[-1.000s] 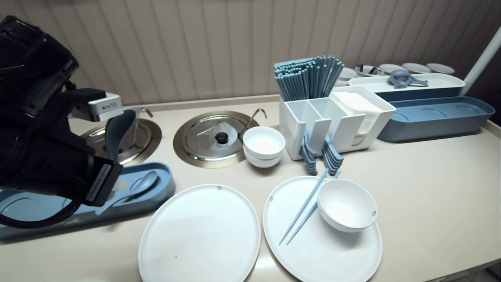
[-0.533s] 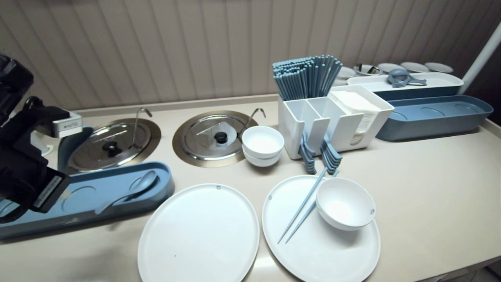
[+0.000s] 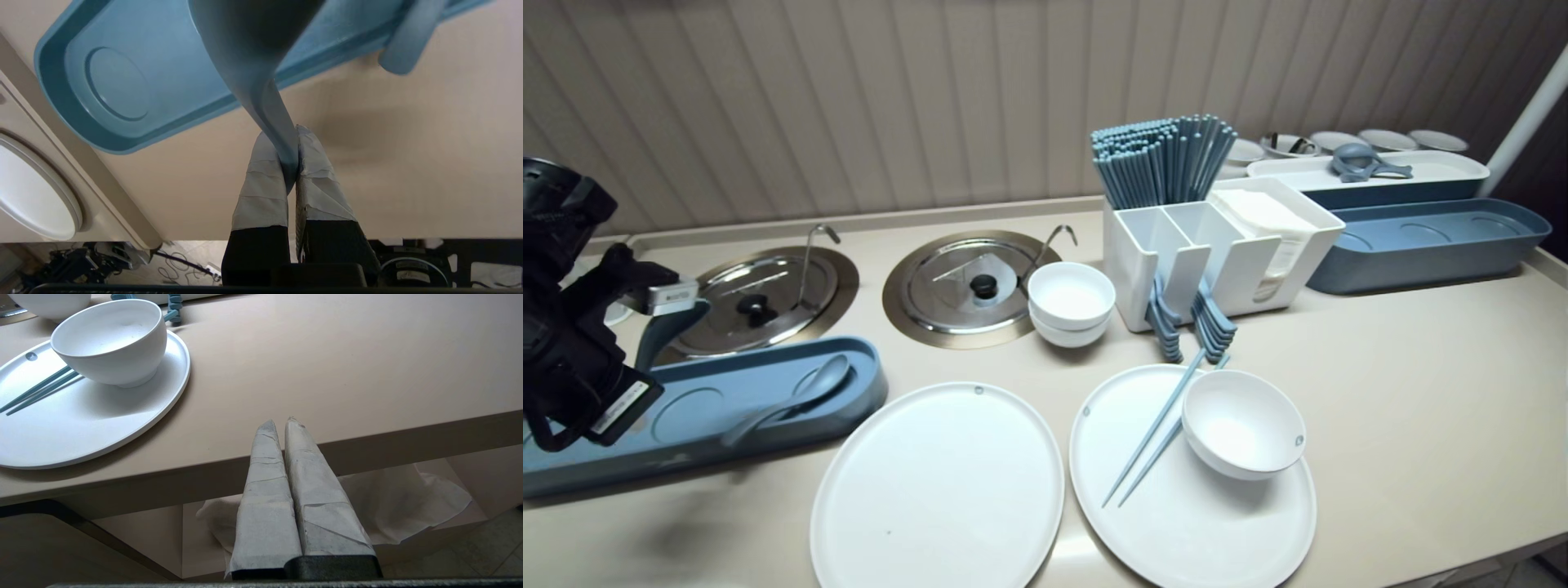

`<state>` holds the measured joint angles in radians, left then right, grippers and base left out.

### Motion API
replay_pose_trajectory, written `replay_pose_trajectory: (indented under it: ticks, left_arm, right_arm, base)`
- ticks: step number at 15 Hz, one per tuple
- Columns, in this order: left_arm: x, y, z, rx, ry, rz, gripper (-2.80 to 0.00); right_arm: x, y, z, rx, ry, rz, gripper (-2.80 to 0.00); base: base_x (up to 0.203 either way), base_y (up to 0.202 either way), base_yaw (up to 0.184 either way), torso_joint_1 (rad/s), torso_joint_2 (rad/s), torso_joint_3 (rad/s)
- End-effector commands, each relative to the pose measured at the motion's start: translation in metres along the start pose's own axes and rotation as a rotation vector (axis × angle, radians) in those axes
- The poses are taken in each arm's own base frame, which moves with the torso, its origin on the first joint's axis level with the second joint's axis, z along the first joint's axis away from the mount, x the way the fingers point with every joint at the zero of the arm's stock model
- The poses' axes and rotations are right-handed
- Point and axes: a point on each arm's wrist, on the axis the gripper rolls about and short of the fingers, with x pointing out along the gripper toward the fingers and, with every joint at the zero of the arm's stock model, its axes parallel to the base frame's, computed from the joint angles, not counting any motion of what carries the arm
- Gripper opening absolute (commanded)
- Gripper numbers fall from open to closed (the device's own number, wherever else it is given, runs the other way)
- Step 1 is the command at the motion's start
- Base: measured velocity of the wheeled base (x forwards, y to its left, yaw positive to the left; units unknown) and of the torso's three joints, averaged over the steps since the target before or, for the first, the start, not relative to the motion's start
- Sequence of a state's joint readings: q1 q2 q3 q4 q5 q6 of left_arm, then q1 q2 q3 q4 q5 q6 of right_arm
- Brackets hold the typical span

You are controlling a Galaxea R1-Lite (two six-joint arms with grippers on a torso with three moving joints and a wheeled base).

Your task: Put the spoon back from the bowl

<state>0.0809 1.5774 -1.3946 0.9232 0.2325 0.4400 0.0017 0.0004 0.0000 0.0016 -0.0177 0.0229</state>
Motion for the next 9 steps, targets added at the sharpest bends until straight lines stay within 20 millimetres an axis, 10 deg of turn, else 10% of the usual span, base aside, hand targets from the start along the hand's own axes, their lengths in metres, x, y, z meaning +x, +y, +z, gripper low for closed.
replay_pose_trajectory:
  ticks: [1, 9]
  left_arm:
    - [0.019, 0.005, 0.01, -0.012, 0.024, 0.003, -2.8]
    - [0.051, 0.02, 0.018, -0.052, 0.081, 0.03, -2.8]
  right_arm:
    - [0.0, 0.0, 0.0, 0.0, 0.0, 0.001, -2.8]
    - [0.0, 0.0, 0.0, 0.0, 0.0, 0.0, -2.8]
  base:
    - [0.0, 0.0, 0.0, 0.0, 0.0, 0.0]
    - [0.0, 0.0, 0.0, 0.0, 0.0, 0.0]
